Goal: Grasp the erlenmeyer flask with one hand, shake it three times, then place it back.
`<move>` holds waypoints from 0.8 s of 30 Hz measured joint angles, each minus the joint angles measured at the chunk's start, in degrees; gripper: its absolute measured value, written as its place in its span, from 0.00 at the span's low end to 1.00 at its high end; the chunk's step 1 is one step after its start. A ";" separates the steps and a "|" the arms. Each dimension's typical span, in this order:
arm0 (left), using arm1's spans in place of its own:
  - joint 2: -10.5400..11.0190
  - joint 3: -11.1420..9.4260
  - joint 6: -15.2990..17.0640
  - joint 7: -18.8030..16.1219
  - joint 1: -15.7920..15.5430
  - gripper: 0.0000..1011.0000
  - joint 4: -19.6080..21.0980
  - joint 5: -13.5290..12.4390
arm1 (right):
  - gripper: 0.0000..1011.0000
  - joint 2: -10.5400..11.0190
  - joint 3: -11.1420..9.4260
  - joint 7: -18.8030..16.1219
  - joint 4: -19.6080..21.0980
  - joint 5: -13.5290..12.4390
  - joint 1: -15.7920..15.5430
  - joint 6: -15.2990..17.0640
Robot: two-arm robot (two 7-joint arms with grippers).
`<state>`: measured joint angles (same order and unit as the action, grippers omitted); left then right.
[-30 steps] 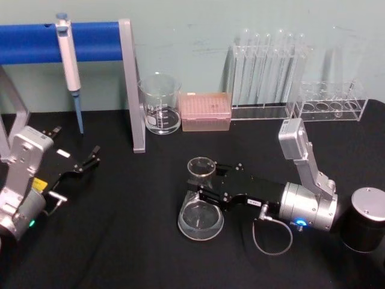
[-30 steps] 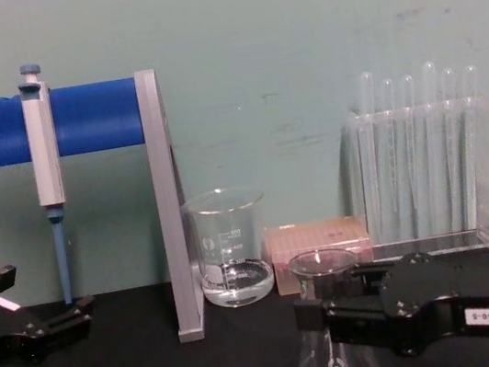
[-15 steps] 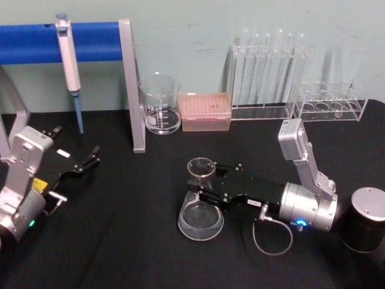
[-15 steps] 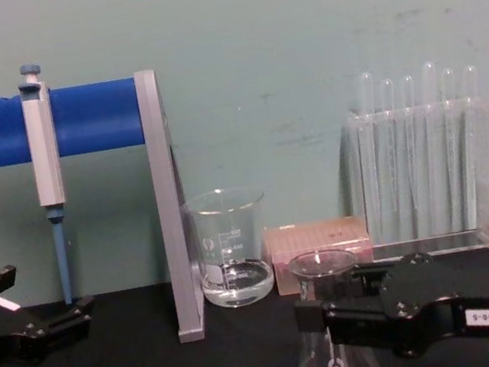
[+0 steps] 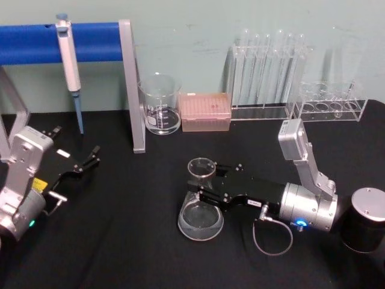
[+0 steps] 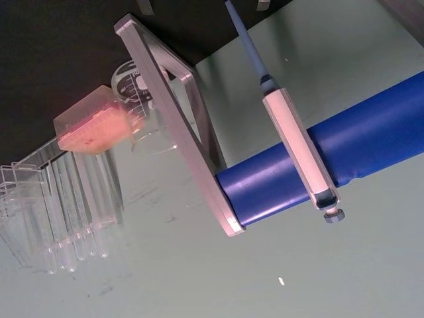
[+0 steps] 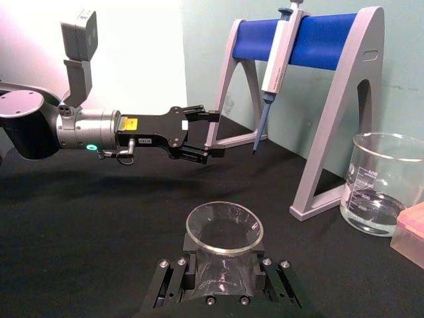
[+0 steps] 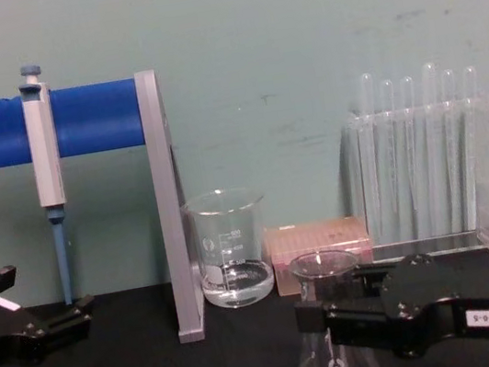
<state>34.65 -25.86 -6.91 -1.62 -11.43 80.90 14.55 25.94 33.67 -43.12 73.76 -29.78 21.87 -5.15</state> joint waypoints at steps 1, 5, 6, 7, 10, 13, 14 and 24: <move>0.00 0.00 0.00 0.00 0.00 0.99 0.00 0.00 | 0.45 0.00 0.00 0.00 0.00 0.00 -0.01 0.00; 0.00 -0.01 0.00 0.00 0.00 0.99 0.00 0.00 | 0.50 0.03 0.11 0.05 -0.21 0.28 -0.10 0.30; 0.00 0.00 0.00 0.00 0.00 0.99 0.01 0.00 | 0.52 0.03 0.10 0.06 -0.20 0.31 -0.08 0.31; 0.00 0.00 0.00 0.00 0.00 0.99 0.01 0.00 | 0.54 0.03 0.10 0.07 -0.21 0.31 -0.09 0.32; 0.00 0.00 0.00 0.00 0.00 0.99 0.01 0.00 | 0.64 0.02 0.10 0.07 -0.18 0.31 -0.09 0.32; 0.00 0.00 0.00 0.00 0.00 0.99 0.01 0.00 | 0.73 0.01 0.10 0.07 -0.14 0.28 -0.08 0.30; 0.00 0.00 0.00 0.00 0.00 0.99 0.01 0.00 | 0.76 0.01 0.10 0.07 -0.13 0.27 -0.08 0.30; 0.00 0.00 0.00 0.00 0.00 0.99 0.01 0.00 | 0.99 0.00 0.07 0.06 -0.07 0.11 -0.04 0.19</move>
<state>34.64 -25.86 -6.91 -1.62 -11.43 80.91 14.55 25.93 33.74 -43.06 73.70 -29.66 21.83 -4.96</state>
